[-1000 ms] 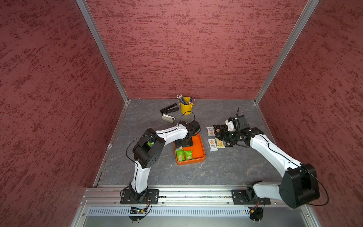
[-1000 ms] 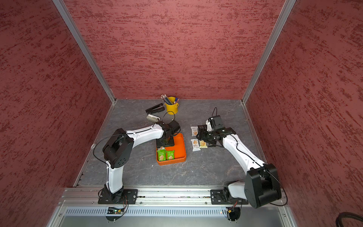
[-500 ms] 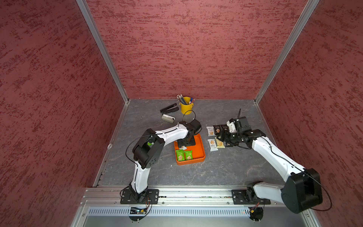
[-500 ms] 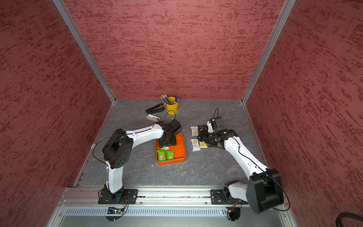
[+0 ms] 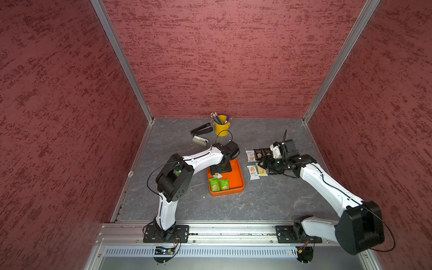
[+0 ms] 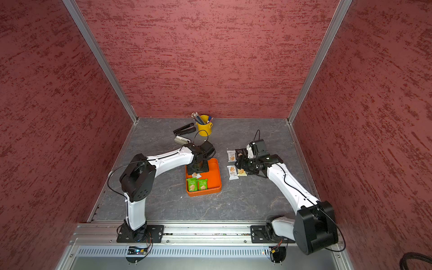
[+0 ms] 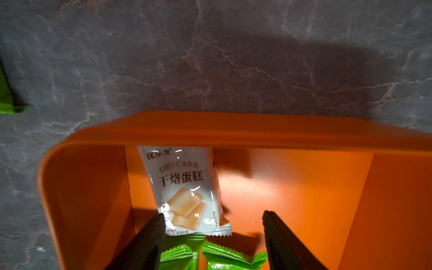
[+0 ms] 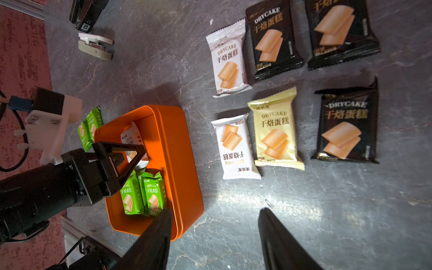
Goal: Take the cookies out of the storage box
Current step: Pick up the cookie from the storage box.
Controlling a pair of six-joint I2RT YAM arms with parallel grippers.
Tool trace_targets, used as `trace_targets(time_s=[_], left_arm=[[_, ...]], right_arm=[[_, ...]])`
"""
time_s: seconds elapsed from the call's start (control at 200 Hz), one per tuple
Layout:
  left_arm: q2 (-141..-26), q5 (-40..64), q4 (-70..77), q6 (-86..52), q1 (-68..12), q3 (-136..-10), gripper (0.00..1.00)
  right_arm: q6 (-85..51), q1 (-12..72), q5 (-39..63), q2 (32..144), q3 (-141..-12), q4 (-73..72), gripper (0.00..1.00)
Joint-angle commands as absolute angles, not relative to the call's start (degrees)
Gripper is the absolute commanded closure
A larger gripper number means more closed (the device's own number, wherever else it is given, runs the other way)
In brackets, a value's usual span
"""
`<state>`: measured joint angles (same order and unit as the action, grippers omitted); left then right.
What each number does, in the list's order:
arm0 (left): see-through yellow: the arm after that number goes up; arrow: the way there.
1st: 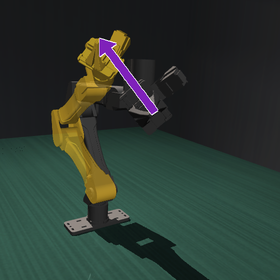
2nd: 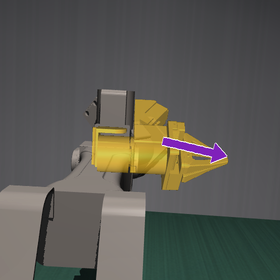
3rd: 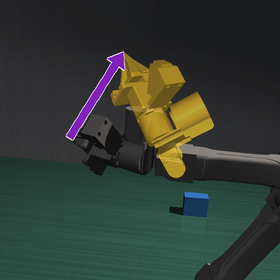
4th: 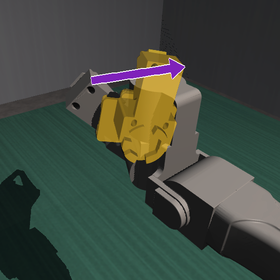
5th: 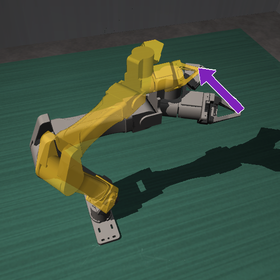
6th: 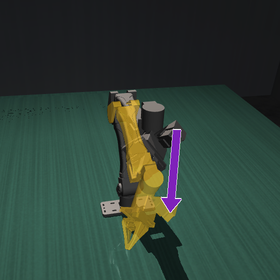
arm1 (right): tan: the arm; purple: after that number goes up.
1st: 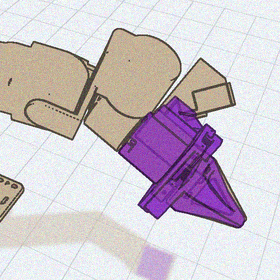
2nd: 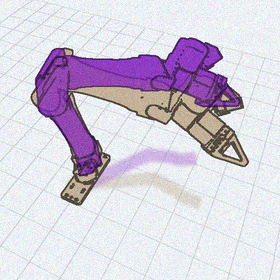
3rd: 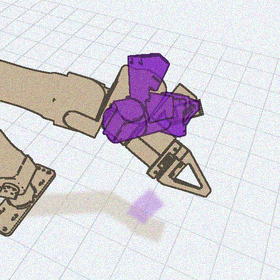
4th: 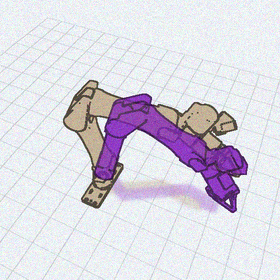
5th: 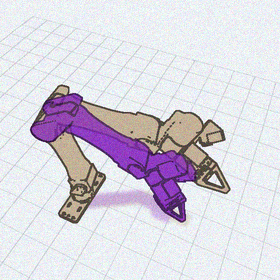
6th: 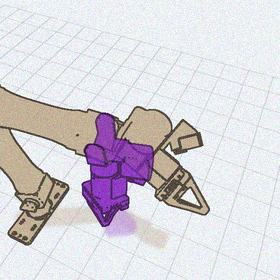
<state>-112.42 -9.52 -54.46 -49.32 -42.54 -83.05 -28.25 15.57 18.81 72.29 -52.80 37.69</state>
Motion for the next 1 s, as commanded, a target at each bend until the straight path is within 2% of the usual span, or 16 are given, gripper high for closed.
trace_targets(time_s=[0.0, 0.646, 0.706, 0.857, 0.997], left_arm=[[-113.3, -10.5, -55.7, -50.6, -41.9, -82.9, 0.3], [-115.8, -6.5, -48.9, -51.8, -40.7, -79.6, 0.31], [-116.0, -6.3, -48.4, -51.7, -40.7, -79.4, 0.35], [-115.9, -5.8, -47.0, -51.2, -40.7, -79.3, 0.56], [-115.9, -5.1, -46.2, -50.6, -40.7, -79.5, 0.62]], right_arm=[[-28.7, 15.1, 18.0, 71.1, -52.4, 38.6, 0.36], [-27.9, 15.2, 16.4, 71.8, -53.4, 41.0, 0.36], [-27.9, 15.1, 15.9, 71.6, -53.4, 41.3, 0.36], [-28.0, 15.2, 15.6, 71.6, -53.4, 41.6, 0.36], [-28.1, 15.2, 15.4, 71.6, -53.6, 41.6, 0.36]])
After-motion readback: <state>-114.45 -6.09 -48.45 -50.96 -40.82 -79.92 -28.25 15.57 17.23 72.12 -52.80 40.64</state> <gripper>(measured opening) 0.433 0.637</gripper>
